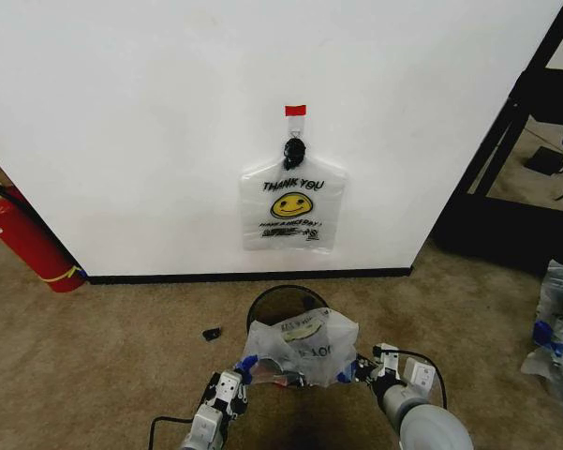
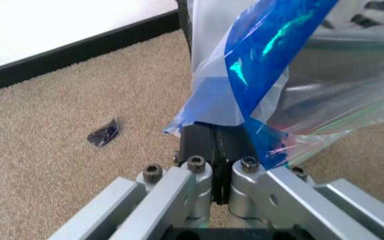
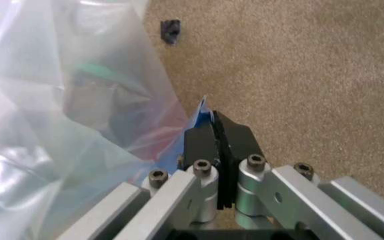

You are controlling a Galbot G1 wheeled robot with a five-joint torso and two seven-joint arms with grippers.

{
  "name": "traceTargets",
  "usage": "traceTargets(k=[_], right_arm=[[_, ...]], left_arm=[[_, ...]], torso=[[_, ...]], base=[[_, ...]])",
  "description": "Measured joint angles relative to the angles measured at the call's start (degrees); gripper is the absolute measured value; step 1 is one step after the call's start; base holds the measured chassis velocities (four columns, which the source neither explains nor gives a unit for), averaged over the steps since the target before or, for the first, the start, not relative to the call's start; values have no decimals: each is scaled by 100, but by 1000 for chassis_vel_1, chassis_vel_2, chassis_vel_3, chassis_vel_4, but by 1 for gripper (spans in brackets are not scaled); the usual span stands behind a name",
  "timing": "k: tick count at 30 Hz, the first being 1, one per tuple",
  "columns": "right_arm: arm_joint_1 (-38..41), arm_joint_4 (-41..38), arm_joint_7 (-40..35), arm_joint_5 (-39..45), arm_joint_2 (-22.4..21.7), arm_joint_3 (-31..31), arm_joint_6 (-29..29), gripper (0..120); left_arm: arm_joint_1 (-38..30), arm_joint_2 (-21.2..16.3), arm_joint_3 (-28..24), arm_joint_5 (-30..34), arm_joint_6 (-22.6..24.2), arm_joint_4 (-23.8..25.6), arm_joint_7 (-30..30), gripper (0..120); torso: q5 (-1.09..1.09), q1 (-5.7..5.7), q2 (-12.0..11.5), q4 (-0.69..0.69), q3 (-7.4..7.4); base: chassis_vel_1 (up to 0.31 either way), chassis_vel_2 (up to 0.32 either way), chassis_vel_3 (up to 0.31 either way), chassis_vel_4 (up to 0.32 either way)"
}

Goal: Pick up the garbage bag from the wall and place it over the trash bin.

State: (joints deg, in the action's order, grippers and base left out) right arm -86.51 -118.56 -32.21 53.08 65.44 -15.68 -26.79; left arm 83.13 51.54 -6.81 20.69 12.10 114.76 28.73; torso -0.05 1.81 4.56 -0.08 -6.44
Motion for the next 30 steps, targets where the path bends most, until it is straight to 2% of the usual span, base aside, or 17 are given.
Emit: traceTargets(k=[11,12,14,17,18,19,22,28,30], right_arm=[[25,76,2,-67,19,-10,9,0],[11,57,2,-70,17,-13,10,0],[-12,25,11,-72,11,-19,9,0],[-139,-130,68,-131,-29,-44,6,0],[-160,-156,72,-145,-35,-45,6,1],[-245,-277,85,-195,-62,-59,7,10],[-358,-410,87,-236,-94,-77,7,16],[-558,-676,93,-343,-177,-102,-5,42],[-560,-678,94,-344,-178,-103,-6,45]], left_arm=[[3,57,5,-43,-54,-83,3,0],[44,51,6,-59,-60,-40,-3,5],[97,36,9,-92,-63,7,-16,7],[344,-34,58,-270,-77,171,-105,22],[373,-41,67,-300,-80,191,-116,22],[532,-81,124,-457,-103,286,-166,29],[729,-135,204,-597,-121,406,-207,36],[1093,-222,395,-811,-151,653,-266,63],[1097,-222,397,-813,-151,656,-266,66]], torso=[[0,0,0,0,0],[0,0,0,0,0],[0,0,0,0,0],[1,0,0,0,0],[0,0,0,0,0],[0,0,0,0,0],[0,0,0,0,0],[0,0,0,0,0],[0,0,0,0,0]], base=[[0,0,0,0],[0,0,0,0],[0,0,0,0],[0,0,0,0],[0,0,0,0],[0,0,0,0],[0,0,0,0],[0,0,0,0],[0,0,0,0]])
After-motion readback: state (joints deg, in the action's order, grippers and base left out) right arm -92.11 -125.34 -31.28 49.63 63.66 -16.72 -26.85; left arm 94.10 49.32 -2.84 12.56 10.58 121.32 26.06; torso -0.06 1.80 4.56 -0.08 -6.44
